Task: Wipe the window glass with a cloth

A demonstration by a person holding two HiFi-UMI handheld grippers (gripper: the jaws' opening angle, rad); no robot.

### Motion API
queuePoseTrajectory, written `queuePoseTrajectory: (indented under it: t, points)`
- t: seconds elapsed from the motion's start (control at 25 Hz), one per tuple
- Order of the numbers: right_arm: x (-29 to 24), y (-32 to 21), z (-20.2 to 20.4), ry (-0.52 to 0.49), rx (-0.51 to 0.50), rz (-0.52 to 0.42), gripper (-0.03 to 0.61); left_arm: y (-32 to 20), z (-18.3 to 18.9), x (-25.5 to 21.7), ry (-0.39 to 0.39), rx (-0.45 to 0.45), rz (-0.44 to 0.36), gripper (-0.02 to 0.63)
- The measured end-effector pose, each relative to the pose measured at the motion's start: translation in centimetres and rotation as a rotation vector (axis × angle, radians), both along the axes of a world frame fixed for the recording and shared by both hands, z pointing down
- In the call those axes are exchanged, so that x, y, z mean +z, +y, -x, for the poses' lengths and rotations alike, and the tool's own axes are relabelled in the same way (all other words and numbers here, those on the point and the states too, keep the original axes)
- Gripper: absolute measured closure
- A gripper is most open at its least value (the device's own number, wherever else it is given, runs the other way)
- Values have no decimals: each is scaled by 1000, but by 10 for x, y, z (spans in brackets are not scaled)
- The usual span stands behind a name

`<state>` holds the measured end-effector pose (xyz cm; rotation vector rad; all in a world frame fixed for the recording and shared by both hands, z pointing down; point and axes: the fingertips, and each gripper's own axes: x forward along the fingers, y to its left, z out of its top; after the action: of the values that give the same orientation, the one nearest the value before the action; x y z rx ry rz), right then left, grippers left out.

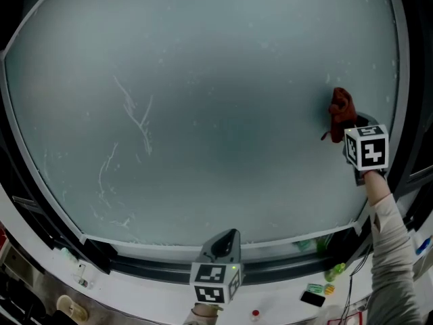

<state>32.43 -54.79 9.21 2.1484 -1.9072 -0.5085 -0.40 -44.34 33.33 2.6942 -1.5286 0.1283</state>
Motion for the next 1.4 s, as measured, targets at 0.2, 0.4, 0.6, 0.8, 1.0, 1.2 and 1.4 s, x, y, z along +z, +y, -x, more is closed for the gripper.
queuePoseTrajectory:
  t: [0.2, 0.4, 0.6, 0.8, 1.0, 1.2, 1.4]
  points:
    - [2, 4, -22, -20, 44, 5, 531, 3, 4, -2, 1, -8, -2, 609]
    - [5, 12, -20, -38, 34, -7, 531, 6, 7, -4, -4, -10, -11, 609]
    - [17, 31, 14, -54, -57, -36, 531, 11, 12, -3, -2, -21, -7, 609]
    - [45, 47, 75, -58, -194, -31, 531, 17, 20, -3, 1, -43, -8, 609]
    - [74, 55, 150, -49, -346, -4, 531, 23, 30, -1, 7, -69, -6, 609]
    - [102, 53, 225, -16, -478, 34, 531, 26, 42, 5, 3, -103, -2, 609]
    - [129, 42, 282, -6, -573, 95, 531, 30, 55, 7, 6, -141, 4, 609]
